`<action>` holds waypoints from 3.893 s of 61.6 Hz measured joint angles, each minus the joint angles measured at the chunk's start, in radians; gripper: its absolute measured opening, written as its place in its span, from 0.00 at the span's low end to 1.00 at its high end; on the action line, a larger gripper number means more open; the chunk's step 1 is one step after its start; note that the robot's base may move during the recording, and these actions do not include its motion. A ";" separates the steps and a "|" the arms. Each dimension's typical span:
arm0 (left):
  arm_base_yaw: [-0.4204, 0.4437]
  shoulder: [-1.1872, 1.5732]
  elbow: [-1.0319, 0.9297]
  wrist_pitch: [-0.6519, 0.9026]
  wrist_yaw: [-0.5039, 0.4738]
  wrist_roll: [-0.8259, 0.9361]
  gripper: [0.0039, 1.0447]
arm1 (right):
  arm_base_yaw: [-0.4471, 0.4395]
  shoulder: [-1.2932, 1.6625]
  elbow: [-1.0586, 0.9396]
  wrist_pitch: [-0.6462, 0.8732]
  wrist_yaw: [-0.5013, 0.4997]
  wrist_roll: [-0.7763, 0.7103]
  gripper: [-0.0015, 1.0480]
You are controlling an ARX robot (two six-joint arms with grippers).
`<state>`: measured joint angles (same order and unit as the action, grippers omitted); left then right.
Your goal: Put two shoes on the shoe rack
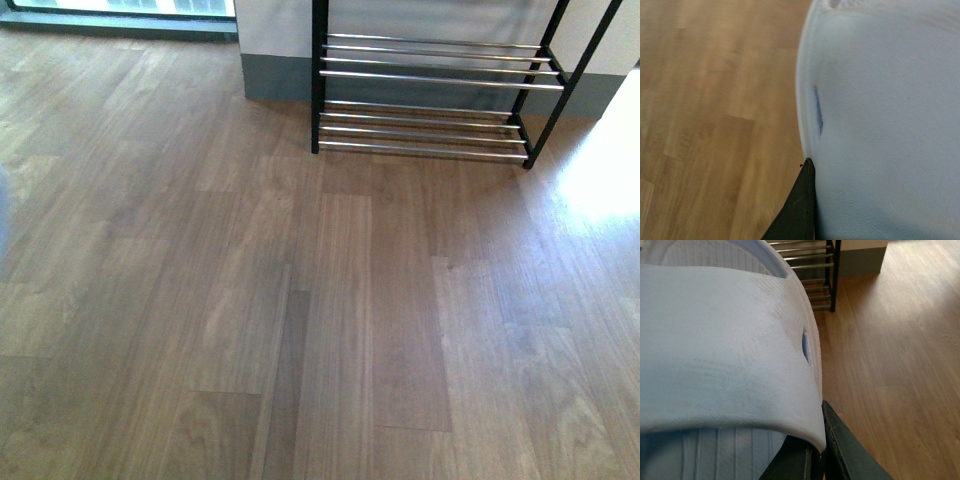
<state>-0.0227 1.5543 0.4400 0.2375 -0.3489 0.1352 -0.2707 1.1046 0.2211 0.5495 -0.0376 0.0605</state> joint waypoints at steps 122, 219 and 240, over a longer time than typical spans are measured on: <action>0.314 -1.296 -0.223 -0.578 0.405 0.007 0.02 | 0.000 0.001 -0.001 0.000 0.004 0.000 0.02; 0.314 -1.299 -0.224 -0.577 0.406 0.010 0.02 | -0.001 0.002 -0.001 0.000 0.006 0.000 0.02; 0.314 -1.299 -0.224 -0.577 0.406 0.010 0.02 | 0.001 0.002 -0.001 0.000 0.004 0.000 0.02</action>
<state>0.2913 0.2554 0.2161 -0.3393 0.0566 0.1452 -0.2699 1.1061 0.2199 0.5495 -0.0338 0.0605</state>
